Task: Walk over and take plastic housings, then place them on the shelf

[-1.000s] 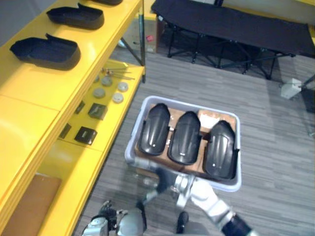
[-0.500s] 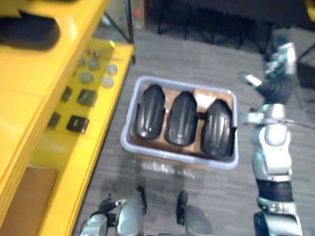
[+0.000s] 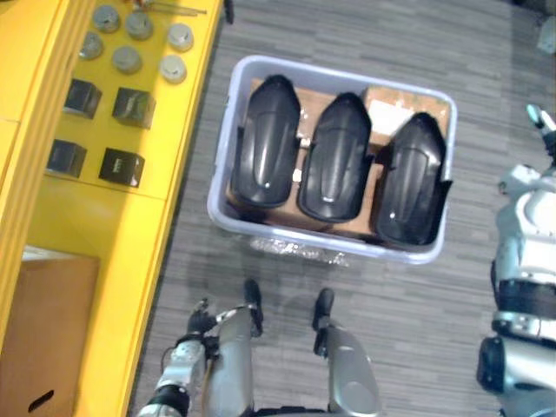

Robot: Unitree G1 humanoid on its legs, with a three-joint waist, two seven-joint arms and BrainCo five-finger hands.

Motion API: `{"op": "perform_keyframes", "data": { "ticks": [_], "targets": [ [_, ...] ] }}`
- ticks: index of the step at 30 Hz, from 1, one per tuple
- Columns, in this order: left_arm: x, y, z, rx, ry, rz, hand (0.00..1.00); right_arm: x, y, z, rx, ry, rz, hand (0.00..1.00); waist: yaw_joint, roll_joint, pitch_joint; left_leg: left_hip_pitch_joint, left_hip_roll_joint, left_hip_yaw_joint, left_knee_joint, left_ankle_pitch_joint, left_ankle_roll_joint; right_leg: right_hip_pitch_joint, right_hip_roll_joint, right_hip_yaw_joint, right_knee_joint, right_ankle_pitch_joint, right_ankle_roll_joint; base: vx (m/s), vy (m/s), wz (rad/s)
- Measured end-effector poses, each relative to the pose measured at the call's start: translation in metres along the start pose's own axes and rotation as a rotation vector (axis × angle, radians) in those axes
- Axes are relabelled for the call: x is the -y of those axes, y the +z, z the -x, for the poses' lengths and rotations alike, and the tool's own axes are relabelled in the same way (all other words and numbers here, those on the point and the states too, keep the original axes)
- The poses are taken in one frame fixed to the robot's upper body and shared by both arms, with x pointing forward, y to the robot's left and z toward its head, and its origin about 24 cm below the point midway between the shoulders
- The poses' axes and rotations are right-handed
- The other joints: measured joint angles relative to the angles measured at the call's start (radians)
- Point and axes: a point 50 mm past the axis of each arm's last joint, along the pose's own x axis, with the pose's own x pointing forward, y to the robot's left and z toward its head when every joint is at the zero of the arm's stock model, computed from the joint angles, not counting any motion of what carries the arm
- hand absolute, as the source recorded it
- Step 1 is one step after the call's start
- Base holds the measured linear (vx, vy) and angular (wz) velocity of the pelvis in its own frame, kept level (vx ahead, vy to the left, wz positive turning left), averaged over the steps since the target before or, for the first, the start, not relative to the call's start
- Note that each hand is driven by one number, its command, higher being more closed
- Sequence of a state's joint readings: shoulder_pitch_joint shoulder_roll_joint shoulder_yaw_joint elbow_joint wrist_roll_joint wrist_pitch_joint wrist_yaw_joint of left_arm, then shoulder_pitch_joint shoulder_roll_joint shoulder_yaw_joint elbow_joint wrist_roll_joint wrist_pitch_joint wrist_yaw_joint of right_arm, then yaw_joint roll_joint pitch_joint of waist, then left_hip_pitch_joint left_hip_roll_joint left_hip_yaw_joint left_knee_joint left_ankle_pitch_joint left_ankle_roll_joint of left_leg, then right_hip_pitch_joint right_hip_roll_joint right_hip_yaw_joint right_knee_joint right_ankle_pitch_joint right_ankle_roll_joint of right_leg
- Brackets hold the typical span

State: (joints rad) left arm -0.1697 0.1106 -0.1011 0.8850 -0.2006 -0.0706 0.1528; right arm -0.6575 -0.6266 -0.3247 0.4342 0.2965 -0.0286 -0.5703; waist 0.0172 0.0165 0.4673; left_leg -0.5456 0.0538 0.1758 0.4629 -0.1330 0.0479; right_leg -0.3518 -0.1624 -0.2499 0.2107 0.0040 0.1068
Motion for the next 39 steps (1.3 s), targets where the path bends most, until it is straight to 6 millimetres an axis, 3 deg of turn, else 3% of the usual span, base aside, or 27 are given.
{"op": "perform_keyframes", "data": {
  "ticks": [5,8,14,24,31,32,36,39],
  "targets": [
    [0.007,0.005,-0.002,0.016,-0.016,0.043,0.00,0.011,-0.007,-0.013,-0.076,-0.095,0.015,0.00,0.010,0.036,0.028,-0.017,-0.012,-0.006,-0.002,0.009,0.006,-0.018,-0.013,-0.014,0.012,-0.001,0.000,-0.01,0.007,0.06],
    [0.009,0.006,-0.002,0.013,-0.024,0.060,0.00,0.014,-0.017,-0.013,-0.126,-0.100,0.041,0.00,0.011,0.039,0.029,-0.029,-0.019,-0.005,-0.010,0.018,0.008,-0.041,-0.022,-0.016,0.027,-0.003,-0.002,-0.01,0.002,0.02],
    [0.014,0.008,-0.003,0.013,-0.041,0.093,0.00,0.007,-0.027,-0.012,-0.167,-0.004,0.095,0.00,0.018,0.066,0.043,-0.044,-0.037,-0.009,-0.046,0.049,0.010,-0.071,-0.037,-0.023,0.038,-0.003,-0.002,-0.03,0.002,0.07],
    [0.020,0.010,-0.003,0.030,-0.074,0.097,0.00,0.003,-0.055,-0.005,-0.284,0.102,0.199,0.00,0.026,0.070,0.044,-0.051,-0.055,-0.027,-0.092,0.086,0.009,-0.088,-0.050,-0.045,0.042,-0.003,-0.003,0.01,-0.001,0.08],
    [0.024,0.010,-0.003,0.037,-0.092,0.125,0.00,-0.004,-0.053,-0.010,-0.317,0.110,0.226,0.00,0.032,0.086,0.049,-0.057,-0.068,-0.030,-0.103,0.099,0.009,-0.103,-0.064,-0.050,0.060,-0.005,-0.004,-0.01,0.020,0.04],
    [0.025,0.010,-0.003,0.036,-0.093,0.122,0.00,-0.004,-0.053,-0.010,-0.328,0.110,0.240,1.00,0.033,0.087,0.048,-0.059,-0.068,-0.030,-0.103,0.100,0.011,-0.104,-0.064,-0.050,0.061,-0.005,-0.004,0.00,0.000,0.00],
    [0.026,0.012,-0.004,0.029,-0.098,0.116,0.00,0.000,-0.052,-0.015,-0.351,0.101,0.296,1.00,0.040,0.090,0.048,-0.059,-0.068,-0.032,-0.102,0.102,0.011,-0.106,-0.065,-0.051,0.072,-0.008,-0.009,0.00,0.000,0.00],
    [0.030,0.013,-0.004,0.026,-0.110,0.138,0.00,0.008,-0.050,-0.020,-0.363,0.086,0.375,1.00,0.048,0.106,0.051,-0.059,-0.068,-0.036,-0.102,0.105,0.009,-0.108,-0.066,-0.053,0.080,-0.011,-0.013,0.00,0.003,0.01]
  ]
}}
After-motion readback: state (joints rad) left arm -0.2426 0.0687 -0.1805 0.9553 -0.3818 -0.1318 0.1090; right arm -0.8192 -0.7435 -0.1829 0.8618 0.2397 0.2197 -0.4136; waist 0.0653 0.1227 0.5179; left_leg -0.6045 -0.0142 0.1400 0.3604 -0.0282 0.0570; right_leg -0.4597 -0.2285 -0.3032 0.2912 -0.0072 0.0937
